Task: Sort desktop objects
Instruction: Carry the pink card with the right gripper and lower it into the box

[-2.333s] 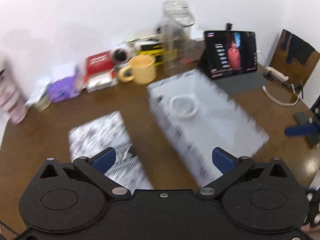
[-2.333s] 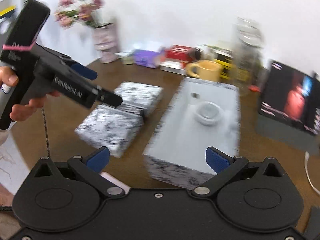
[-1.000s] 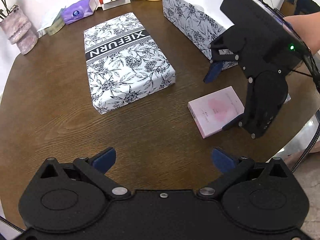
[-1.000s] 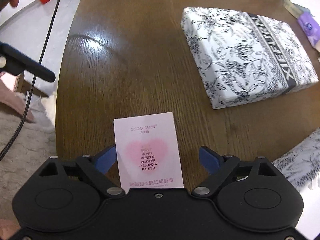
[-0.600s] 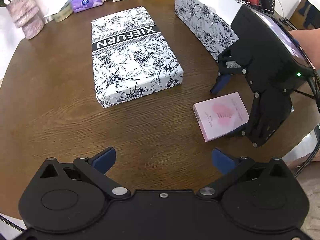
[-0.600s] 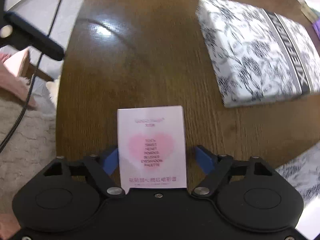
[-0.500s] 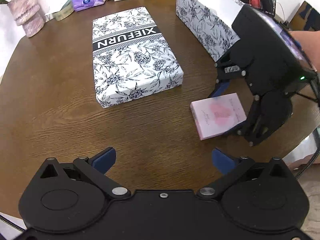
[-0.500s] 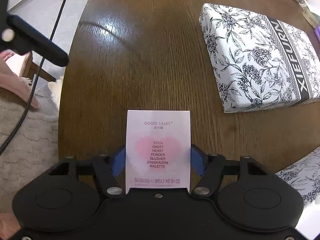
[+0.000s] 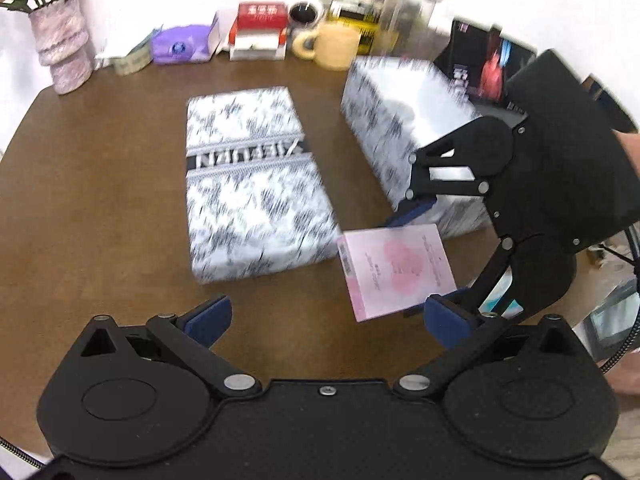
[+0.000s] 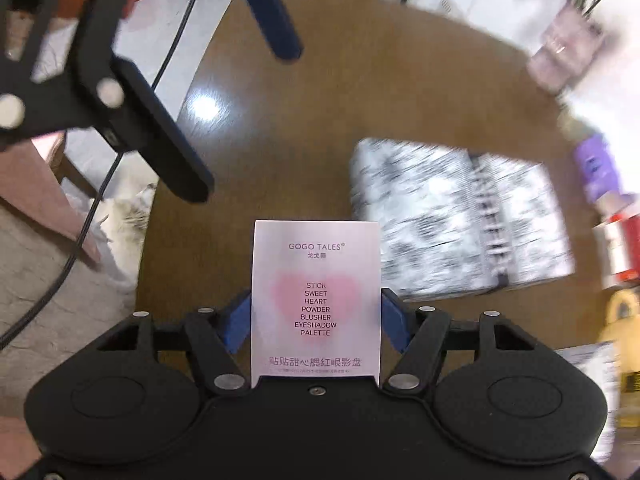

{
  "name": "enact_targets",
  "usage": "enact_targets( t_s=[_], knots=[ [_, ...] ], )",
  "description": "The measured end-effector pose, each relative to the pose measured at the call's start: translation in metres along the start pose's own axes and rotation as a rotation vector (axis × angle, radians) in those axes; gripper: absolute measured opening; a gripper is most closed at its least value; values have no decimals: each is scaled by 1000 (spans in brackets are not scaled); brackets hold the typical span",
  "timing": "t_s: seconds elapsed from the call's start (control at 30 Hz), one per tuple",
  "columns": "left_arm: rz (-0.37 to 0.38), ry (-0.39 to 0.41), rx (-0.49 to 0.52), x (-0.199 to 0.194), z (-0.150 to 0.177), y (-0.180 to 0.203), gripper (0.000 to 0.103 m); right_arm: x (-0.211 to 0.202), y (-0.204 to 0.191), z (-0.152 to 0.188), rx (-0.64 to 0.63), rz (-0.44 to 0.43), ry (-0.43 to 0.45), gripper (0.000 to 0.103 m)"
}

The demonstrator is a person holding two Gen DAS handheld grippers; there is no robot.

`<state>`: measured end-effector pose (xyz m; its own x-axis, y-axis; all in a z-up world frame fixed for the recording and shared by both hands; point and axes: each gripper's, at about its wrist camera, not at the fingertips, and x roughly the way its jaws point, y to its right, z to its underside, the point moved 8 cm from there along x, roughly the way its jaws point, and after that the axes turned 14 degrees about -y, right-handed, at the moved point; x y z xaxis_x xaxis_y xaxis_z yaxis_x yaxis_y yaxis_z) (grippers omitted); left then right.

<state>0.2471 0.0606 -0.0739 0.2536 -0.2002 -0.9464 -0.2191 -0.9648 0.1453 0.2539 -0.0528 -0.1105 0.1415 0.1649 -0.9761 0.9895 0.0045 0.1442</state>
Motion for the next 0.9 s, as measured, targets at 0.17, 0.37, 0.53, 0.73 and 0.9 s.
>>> enact_targets(
  t_s=[0.17, 0.37, 0.53, 0.73, 0.9],
  knots=[
    [29, 54, 5, -16, -26, 14, 103, -42, 35, 35, 38, 75, 1, 69],
    [65, 87, 47, -14, -58, 45, 103, -93, 77, 76, 85, 164, 1, 69],
    [81, 93, 59, 2, -79, 70, 103, -57, 111, 75, 137, 180, -47, 69],
    [83, 78, 25, 21, -92, 82, 103, -13, 143, 107, 144, 124, -115, 69],
    [84, 52, -52, 38, -95, 77, 103, 35, 156, 118, 93, 77, -162, 69]
  ],
)
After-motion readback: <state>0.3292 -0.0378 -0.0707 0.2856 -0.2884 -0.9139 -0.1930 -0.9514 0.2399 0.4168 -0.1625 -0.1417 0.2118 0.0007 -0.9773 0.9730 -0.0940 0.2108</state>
